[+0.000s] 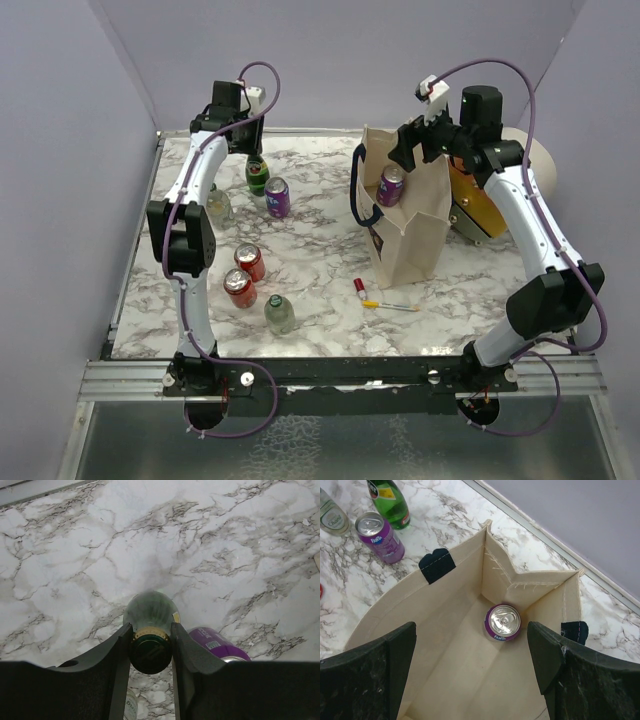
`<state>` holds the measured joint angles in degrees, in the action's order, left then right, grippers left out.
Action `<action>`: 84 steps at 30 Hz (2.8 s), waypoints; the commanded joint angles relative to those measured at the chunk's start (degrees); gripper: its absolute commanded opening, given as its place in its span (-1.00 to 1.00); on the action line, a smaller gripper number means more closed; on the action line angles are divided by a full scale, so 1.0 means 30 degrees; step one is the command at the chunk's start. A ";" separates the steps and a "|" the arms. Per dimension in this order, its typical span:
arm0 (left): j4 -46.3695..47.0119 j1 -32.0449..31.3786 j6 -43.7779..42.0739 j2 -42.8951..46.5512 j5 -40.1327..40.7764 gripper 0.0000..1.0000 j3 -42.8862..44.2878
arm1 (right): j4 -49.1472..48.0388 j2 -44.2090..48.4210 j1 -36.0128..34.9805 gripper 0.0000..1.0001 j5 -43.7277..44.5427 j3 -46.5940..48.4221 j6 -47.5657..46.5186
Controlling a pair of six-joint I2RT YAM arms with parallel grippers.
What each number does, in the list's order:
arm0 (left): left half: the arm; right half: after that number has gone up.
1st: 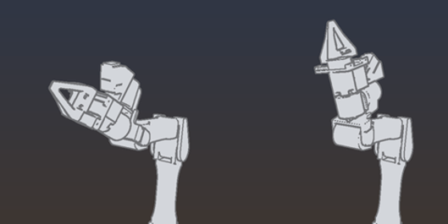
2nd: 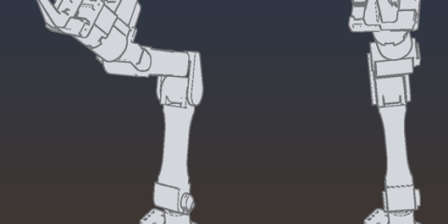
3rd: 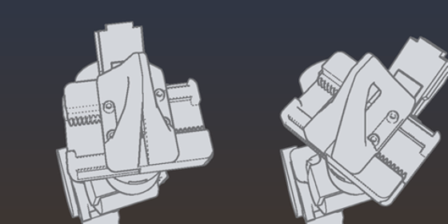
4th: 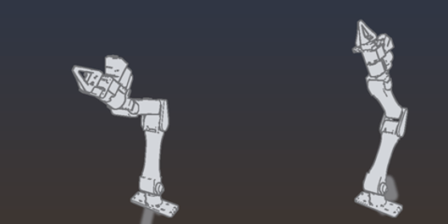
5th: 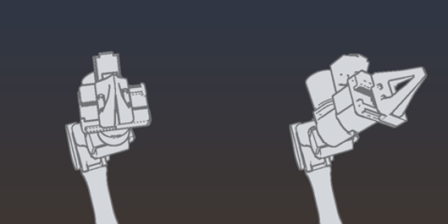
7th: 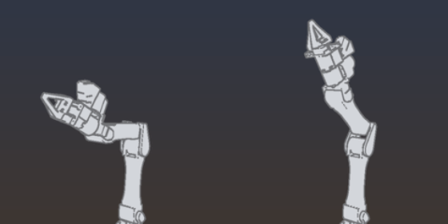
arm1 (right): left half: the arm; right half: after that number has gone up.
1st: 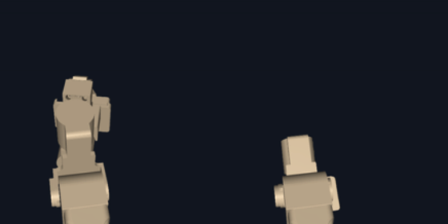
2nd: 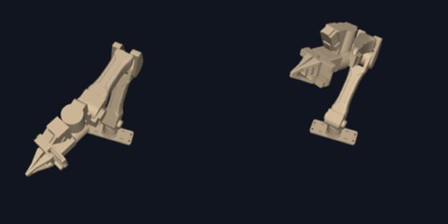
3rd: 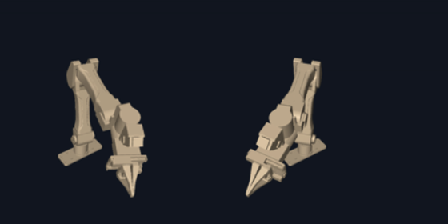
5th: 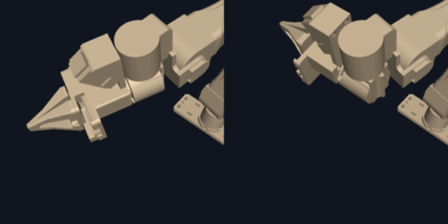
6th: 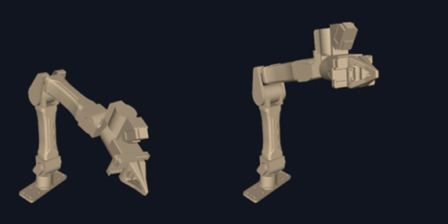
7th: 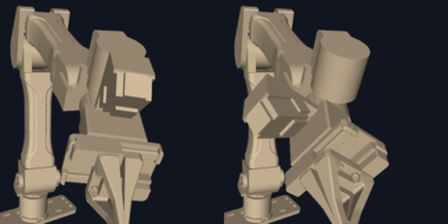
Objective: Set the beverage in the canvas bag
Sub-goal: Pick up the drink from the center of the board, then place the drink in the canvas bag.
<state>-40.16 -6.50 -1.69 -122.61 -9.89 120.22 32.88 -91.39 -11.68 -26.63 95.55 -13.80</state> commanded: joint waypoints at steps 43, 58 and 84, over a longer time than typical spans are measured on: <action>0.6024 -0.6546 0.1182 0.5683 -0.4845 -1.00 0.7503 | 0.3439 0.2463 0.0307 0.80 0.3046 -0.0518 -0.0121; 0.7399 -0.8743 0.2277 0.4635 -0.3877 -1.00 0.8243 | 0.2863 0.4697 0.1844 0.79 0.1868 -0.3266 0.0878; 0.9950 -1.1397 0.2029 0.2080 -0.4200 -1.00 0.5866 | 0.3920 0.7278 0.3472 0.71 -0.0716 -0.5211 -0.0276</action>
<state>-23.07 -40.45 4.80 -120.16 -21.85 139.98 43.57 -71.90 -1.54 -26.20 80.66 -12.80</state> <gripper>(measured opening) 0.348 0.858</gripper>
